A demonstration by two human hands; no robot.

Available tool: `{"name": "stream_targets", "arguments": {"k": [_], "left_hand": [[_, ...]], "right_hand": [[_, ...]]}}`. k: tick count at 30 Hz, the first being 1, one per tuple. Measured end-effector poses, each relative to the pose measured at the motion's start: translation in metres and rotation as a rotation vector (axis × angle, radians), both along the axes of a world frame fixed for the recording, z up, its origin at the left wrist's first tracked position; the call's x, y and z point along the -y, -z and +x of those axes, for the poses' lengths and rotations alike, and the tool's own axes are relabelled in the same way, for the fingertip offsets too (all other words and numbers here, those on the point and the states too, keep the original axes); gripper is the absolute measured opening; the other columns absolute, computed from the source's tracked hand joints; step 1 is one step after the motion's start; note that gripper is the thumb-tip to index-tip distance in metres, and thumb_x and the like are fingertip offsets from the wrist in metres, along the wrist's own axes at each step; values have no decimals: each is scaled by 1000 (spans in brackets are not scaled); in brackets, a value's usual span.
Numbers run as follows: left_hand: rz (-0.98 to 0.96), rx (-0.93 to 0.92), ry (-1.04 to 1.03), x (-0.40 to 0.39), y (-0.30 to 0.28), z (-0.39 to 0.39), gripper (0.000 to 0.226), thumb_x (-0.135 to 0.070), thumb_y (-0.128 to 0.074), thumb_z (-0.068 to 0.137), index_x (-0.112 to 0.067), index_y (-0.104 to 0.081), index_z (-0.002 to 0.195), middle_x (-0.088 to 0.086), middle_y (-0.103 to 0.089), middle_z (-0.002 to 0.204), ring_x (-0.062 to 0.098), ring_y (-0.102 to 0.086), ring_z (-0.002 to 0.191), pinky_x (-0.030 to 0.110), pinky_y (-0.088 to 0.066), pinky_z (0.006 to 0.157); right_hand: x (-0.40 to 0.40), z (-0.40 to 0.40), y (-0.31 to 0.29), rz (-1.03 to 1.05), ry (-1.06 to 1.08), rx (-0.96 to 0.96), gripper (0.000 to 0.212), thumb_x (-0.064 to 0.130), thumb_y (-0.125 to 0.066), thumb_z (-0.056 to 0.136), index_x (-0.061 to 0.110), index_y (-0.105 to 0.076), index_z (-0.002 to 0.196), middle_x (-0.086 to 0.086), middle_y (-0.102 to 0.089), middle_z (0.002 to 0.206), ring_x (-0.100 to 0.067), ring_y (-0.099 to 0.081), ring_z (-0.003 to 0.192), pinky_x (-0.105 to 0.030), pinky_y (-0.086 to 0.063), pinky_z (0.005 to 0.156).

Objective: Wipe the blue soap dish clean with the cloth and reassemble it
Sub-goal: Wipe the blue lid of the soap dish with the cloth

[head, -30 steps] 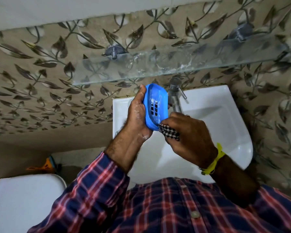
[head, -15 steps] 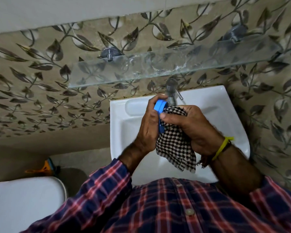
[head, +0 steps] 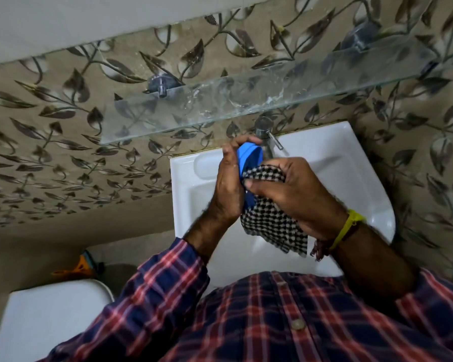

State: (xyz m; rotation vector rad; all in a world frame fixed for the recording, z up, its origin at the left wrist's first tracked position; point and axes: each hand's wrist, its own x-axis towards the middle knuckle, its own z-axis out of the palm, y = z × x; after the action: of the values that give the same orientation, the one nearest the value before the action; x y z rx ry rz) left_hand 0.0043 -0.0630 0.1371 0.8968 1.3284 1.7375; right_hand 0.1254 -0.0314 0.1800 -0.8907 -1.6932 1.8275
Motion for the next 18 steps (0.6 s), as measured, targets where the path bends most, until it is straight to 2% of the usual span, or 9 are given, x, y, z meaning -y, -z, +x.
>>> {"name": "stream_targets", "arguments": {"k": [2, 5, 7, 9, 11, 13, 15, 18], "left_hand": [[4, 86, 2, -1, 1, 4, 59, -44, -14, 101, -1, -54, 108, 18, -55, 102, 35, -49, 91, 54, -37, 89], [11, 120, -7, -5, -7, 0, 61, -44, -15, 101, 2, -52, 113, 24, -52, 105, 40, -47, 93, 54, -37, 86], [-19, 144, -13, -5, -12, 1, 62, -47, -15, 100, 1, -53, 111, 24, -51, 103, 39, -47, 92, 52, -37, 85], [-34, 169, -13, -2, -14, 4, 62, -47, -15, 100, 1, -53, 111, 25, -50, 102, 39, -45, 91, 51, -36, 85], [-22, 196, -11, -3, -16, 1, 61, -46, -17, 104, 2, -51, 114, 26, -49, 103, 39, -45, 89, 52, -37, 83], [-22, 249, -22, -6, -24, -4, 60, -51, -23, 102, 1, -51, 114, 24, -49, 98, 35, -47, 81, 47, -40, 76], [-50, 290, -36, -6, -30, -5, 63, -56, -27, 94, -1, -51, 113, 19, -50, 91, 30, -49, 76, 40, -42, 71], [-115, 324, -75, -4, -29, -6, 65, -58, -28, 94, -1, -53, 115, 24, -52, 97, 32, -52, 81, 44, -43, 77]], "right_hand": [[-2, 0, 1, 53, -5, -3, 15, 5, -68, 84, -8, -63, 79, -32, -63, 76, -23, -61, 62, -33, -51, 56], [3, 4, 9, 63, -46, 75, 10, 4, -71, 85, -5, -67, 81, -21, -68, 73, -15, -62, 63, -31, -51, 59], [4, 4, 10, 78, -48, 83, 13, 5, -71, 84, -6, -66, 80, -21, -68, 72, -24, -62, 61, -39, -51, 58], [0, 2, 7, 122, -46, 51, 18, 6, -69, 84, -10, -62, 79, -32, -64, 76, -33, -60, 61, -45, -52, 56], [1, 2, 7, 169, -75, 62, 20, 6, -69, 84, -12, -61, 78, -34, -62, 76, -30, -57, 58, -38, -49, 52], [5, 4, 9, 181, -103, 122, 19, 7, -70, 84, -9, -62, 76, -31, -62, 73, -19, -54, 57, -31, -44, 53], [7, 3, 10, 216, -118, 185, 18, 8, -71, 83, -5, -63, 73, -23, -62, 67, -13, -54, 57, -31, -43, 53], [9, 1, 14, 306, -104, 210, 17, 13, -73, 82, 8, -64, 69, 5, -59, 57, -6, -53, 52, -25, -43, 51]]}}
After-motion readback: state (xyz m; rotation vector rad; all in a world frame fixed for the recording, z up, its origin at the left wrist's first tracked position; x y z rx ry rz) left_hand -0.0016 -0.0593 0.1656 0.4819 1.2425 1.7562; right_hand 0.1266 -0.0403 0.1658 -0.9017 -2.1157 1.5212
